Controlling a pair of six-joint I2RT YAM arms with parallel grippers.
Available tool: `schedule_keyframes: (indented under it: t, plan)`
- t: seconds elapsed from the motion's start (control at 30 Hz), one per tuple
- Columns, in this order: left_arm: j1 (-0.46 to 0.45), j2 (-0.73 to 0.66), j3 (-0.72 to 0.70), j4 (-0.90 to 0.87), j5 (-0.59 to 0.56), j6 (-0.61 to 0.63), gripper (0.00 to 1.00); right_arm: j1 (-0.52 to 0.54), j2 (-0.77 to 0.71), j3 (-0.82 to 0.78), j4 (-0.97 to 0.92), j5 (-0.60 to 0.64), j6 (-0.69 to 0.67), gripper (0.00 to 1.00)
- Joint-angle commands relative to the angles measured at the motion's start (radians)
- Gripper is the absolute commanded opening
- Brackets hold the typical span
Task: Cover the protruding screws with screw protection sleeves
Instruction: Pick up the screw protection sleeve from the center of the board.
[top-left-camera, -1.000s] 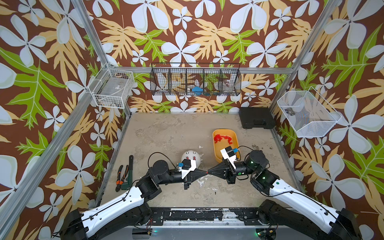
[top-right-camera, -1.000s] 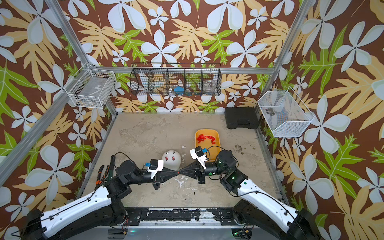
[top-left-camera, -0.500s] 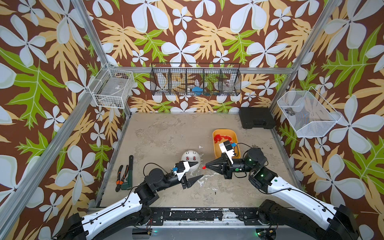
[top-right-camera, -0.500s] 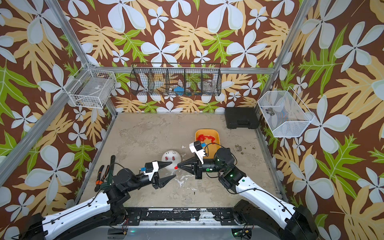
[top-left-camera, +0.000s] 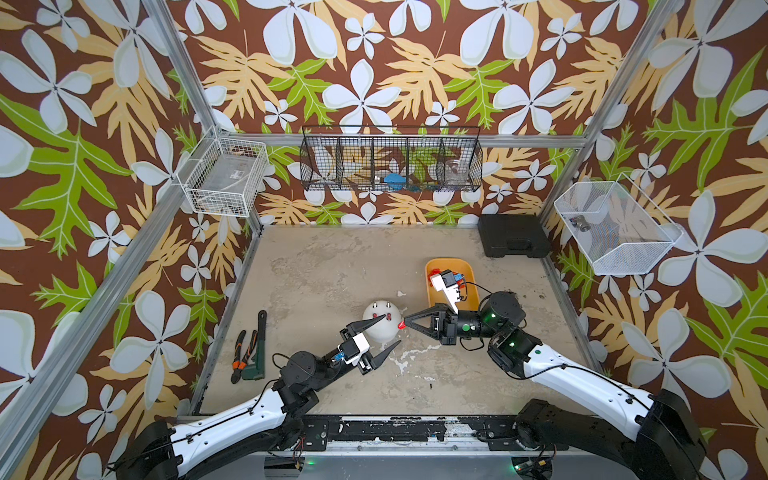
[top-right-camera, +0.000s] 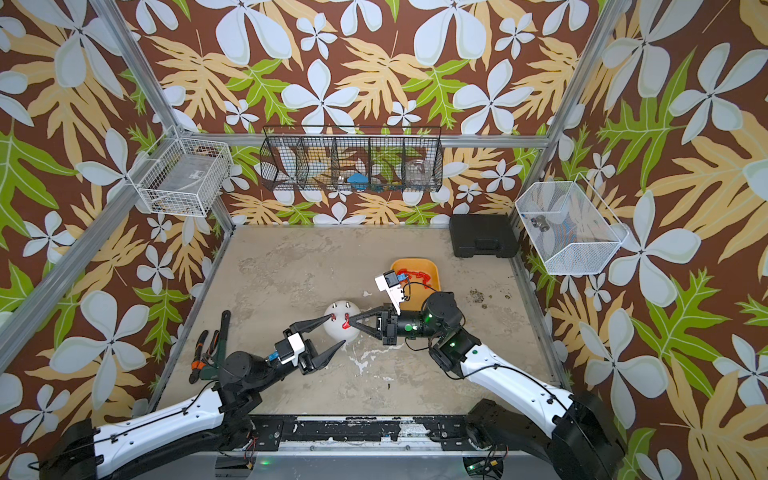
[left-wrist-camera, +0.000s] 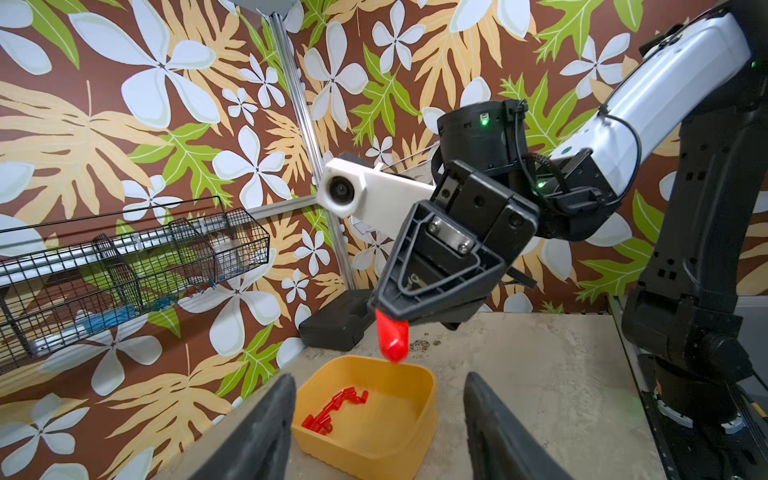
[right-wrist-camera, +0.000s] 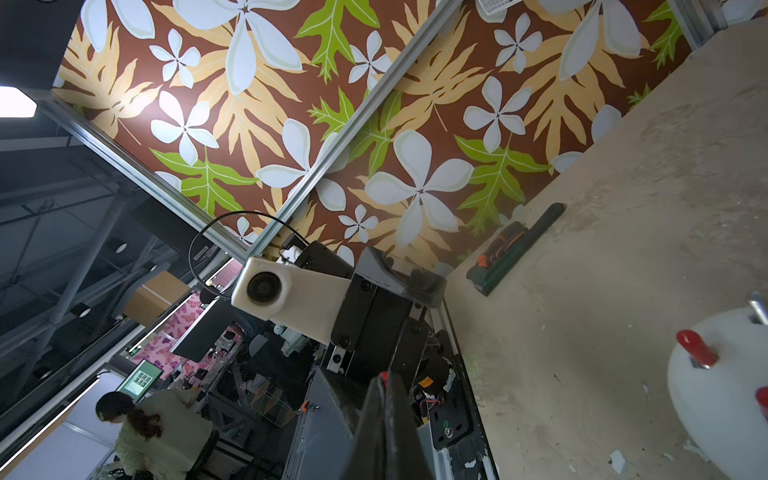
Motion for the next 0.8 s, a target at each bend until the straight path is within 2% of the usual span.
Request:
schedule_keyframes:
  t: [0.0, 0.2, 0.3, 0.43, 0.53, 0.77]
  plan:
    - [-0.008, 0.021, 0.014, 0.032, -0.021, 0.030, 0.63, 0.006, 0.014, 0.002, 0.073, -0.010, 0.042, 0.00]
    - [-0.008, 0.040, 0.019, 0.031, -0.027, 0.036, 0.54, 0.014, 0.012, -0.008, 0.094, -0.008, 0.045, 0.00]
    - [-0.009, 0.042, 0.023, 0.030, -0.017, 0.037, 0.44, 0.016, 0.020, -0.011, 0.091, -0.007, 0.034, 0.00]
    - [-0.009, 0.048, 0.031, 0.024, -0.015, 0.037, 0.38, 0.018, 0.027, -0.009, 0.087, -0.009, 0.024, 0.00]
    - [-0.008, 0.052, 0.033, 0.020, -0.014, 0.040, 0.37, 0.022, 0.031, -0.004, 0.064, -0.007, 0.003, 0.00]
    - [-0.008, 0.059, 0.037, 0.011, -0.010, 0.037, 0.17, 0.024, 0.024, -0.003, 0.060, 0.005, -0.008, 0.00]
